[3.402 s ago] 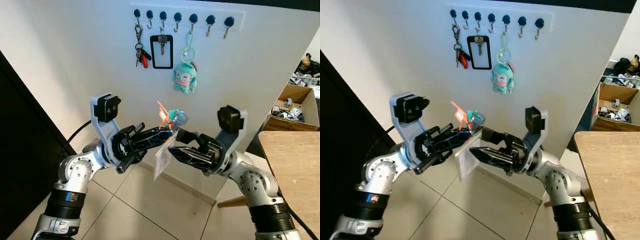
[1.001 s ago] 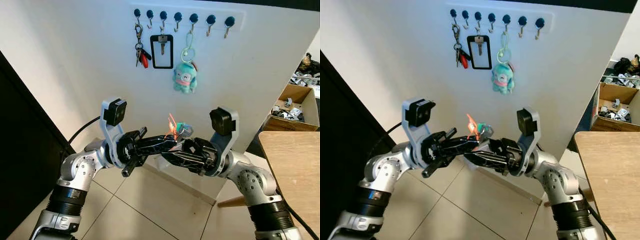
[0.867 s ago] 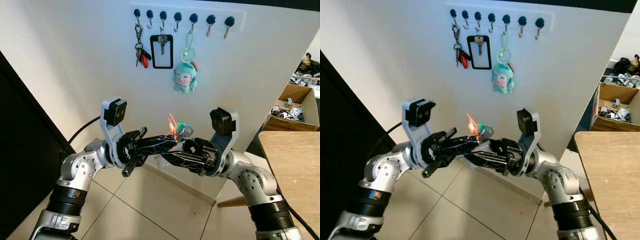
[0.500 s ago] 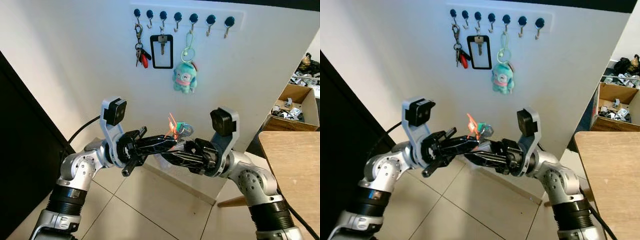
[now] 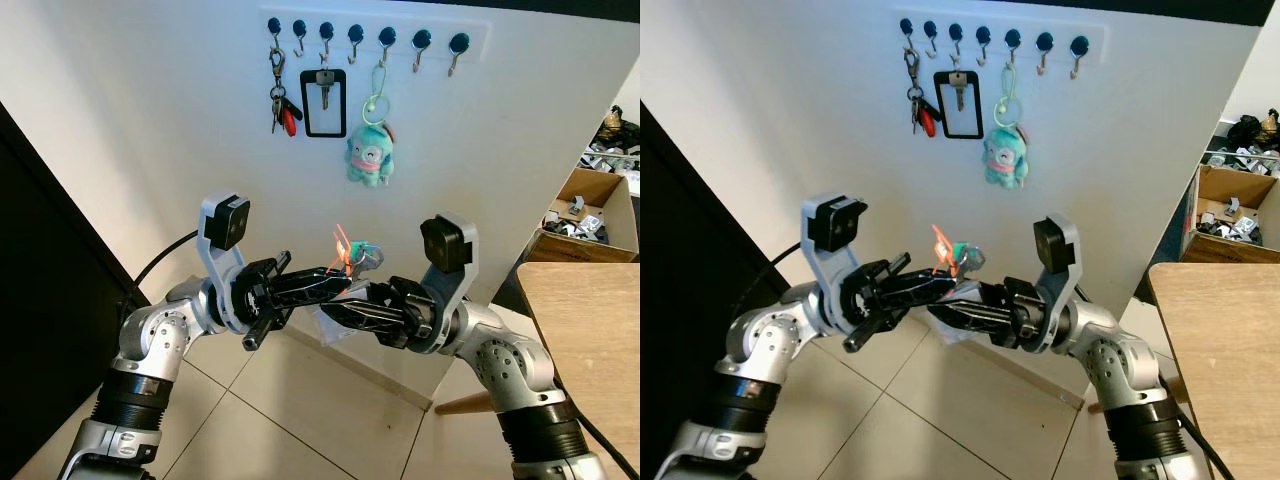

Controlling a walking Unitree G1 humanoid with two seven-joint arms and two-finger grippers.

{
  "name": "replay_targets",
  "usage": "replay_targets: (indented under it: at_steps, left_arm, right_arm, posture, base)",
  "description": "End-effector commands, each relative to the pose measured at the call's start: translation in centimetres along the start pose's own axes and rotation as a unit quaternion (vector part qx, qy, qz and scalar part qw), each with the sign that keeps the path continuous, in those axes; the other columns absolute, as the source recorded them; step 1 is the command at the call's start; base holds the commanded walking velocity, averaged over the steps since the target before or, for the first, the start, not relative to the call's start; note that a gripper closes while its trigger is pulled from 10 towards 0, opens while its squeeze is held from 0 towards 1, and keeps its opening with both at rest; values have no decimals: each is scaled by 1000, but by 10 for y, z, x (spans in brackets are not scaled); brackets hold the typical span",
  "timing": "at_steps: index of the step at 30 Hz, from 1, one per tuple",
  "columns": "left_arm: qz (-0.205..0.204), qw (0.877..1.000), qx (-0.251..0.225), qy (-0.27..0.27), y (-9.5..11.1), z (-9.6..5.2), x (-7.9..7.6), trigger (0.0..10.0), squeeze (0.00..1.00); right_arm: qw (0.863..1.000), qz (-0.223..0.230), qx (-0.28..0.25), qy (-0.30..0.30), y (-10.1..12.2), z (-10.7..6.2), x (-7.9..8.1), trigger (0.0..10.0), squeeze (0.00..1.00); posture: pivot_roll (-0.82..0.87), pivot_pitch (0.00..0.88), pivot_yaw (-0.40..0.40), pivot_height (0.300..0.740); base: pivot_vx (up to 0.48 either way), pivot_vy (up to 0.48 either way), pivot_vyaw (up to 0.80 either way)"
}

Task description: Hang keys on a hook

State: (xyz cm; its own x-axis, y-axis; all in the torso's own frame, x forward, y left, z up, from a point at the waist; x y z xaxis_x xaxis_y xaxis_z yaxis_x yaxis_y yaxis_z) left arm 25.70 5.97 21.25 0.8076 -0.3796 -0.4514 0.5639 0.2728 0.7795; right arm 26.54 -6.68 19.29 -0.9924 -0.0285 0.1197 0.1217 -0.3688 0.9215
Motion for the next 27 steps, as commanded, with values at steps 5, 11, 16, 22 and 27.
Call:
replay_targets:
  at_steps: [5, 11, 16, 22, 27]
  left_arm:
    - [0, 1000, 14, -10, -1, 4, -2, 10000, 1000]
    - [7, 1000, 18, 0, -2, 3, 0, 10000, 1000]
    - [8, 1000, 10, 22, -2, 0, 7, 10000, 1000]
    - [16, 999, 4, 28, 0, -1, 8, 10000, 1000]
    - [30, 999, -2, 38, 2, -2, 12, 10000, 0]
  right_arm:
    - [1000, -3, -6, -6, 0, 2, -1, 0, 0]
    - [1000, -4, -10, -5, 1, 4, 0, 0, 0]
    - [1000, -6, -11, -4, 1, 5, 0, 0, 0]
    - [1000, -7, -11, -6, 1, 5, 0, 0, 0]
    - [1000, -8, -12, -5, 1, 5, 0, 0, 0]
  posture:
    - [-143, 34, 94, 740]
    - [-140, 39, 98, 740]
    - [-140, 39, 98, 740]
    - [-140, 39, 98, 740]
    - [-140, 39, 98, 740]
  base:
    - [0, 0, 0]
    - [0, 0, 0]
    - [0, 0, 0]
    - [0, 0, 0]
    - [0, 0, 0]
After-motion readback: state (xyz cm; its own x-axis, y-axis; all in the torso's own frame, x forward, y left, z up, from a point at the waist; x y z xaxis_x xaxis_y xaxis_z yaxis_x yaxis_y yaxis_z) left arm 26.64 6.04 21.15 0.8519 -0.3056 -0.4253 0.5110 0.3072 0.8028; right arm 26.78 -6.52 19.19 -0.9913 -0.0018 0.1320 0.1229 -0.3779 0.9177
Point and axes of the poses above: a point about 5 cm out from each wrist's last joint towards the gripper, its own z axis pointing out of the wrist towards the gripper, its own y axis along the axis of the wrist's last joint, x = y × z, the point moved 5 cm from there along z, pointing out of the wrist towards the gripper, and after that the axes turned 11 degrees about -z, right-handed, at the moved point
